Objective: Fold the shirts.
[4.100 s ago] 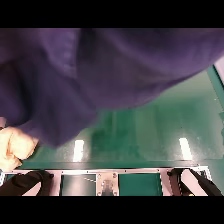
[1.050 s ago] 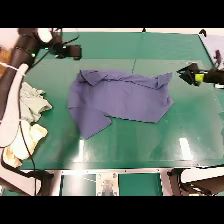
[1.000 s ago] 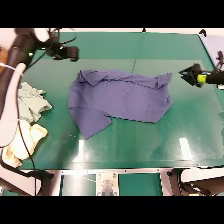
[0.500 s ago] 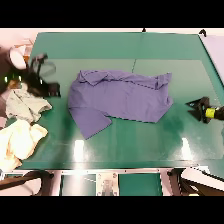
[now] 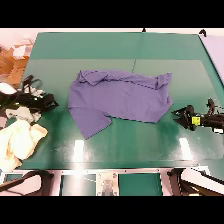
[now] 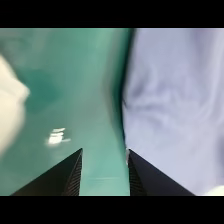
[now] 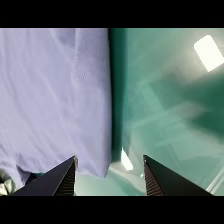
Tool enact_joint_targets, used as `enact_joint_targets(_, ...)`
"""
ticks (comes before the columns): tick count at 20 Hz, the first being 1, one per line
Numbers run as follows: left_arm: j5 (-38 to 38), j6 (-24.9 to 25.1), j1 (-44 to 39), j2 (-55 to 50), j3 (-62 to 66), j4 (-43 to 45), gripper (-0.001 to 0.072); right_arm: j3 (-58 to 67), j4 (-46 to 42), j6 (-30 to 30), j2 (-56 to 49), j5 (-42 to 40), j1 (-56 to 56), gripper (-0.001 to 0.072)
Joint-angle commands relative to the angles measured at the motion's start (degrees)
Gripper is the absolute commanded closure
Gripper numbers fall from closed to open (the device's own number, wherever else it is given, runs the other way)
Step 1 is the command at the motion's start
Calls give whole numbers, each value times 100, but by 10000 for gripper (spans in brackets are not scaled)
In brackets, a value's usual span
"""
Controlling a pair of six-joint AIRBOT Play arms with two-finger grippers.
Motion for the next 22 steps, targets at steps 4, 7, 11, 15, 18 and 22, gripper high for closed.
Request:
enact_joint_targets(4, -1403, 2640, 1069, -1523, -46, -2424, 356, -22, 175, -24, 4, -129, 153, 217)
enact_joint_targets(7, -1285, 3211, 968, -1731, 76, -2632, 200, -22, 179, -22, 4, -125, 153, 217)
enact_joint_targets(11, -490, 3228, 428, -1742, 339, -2251, 199, -22, 177, -26, 4, -122, 153, 216)
enact_joint_targets(15, -173, 3040, -96, -2022, 411, -1886, 199, -22, 177, -26, 4, -33, 153, 217)
enact_joint_targets(18, -118, 2944, -98, -2133, 411, -2041, 200, -24, 175, -55, 4, 160, 173, 216)
enact_joint_targets(22, -216, 3213, -208, -2133, 411, -2938, 222, -24, 175, -92, 4, 149, 328, 216)
